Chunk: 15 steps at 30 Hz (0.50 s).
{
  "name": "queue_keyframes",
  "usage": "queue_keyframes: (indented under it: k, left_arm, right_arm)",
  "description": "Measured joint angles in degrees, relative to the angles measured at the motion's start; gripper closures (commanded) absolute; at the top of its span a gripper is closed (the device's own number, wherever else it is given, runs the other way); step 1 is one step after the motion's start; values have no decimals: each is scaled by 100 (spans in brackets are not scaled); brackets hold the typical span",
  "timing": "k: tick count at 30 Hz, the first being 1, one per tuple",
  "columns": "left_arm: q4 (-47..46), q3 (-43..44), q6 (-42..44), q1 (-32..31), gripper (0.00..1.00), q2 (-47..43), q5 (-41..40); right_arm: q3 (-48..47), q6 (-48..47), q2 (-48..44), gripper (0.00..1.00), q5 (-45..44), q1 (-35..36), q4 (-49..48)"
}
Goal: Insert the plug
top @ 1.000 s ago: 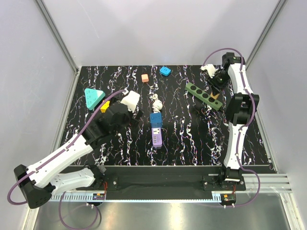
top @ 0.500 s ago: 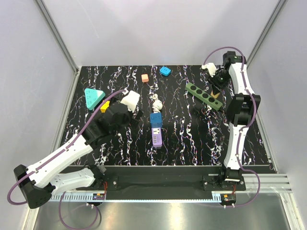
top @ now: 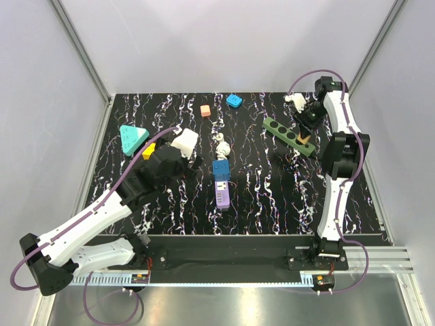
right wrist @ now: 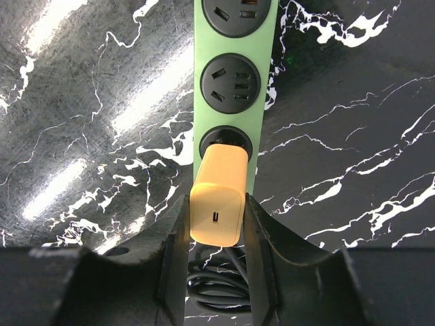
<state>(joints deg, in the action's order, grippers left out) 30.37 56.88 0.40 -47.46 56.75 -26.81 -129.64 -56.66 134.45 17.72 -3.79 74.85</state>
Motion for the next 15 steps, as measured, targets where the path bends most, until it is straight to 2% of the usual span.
queue_keyframes:
  k: [15]
  left_arm:
    - [4, 0, 0, 0, 1, 0, 0]
  right_arm:
    - [-103, -166, 66, 100, 240, -24, 4]
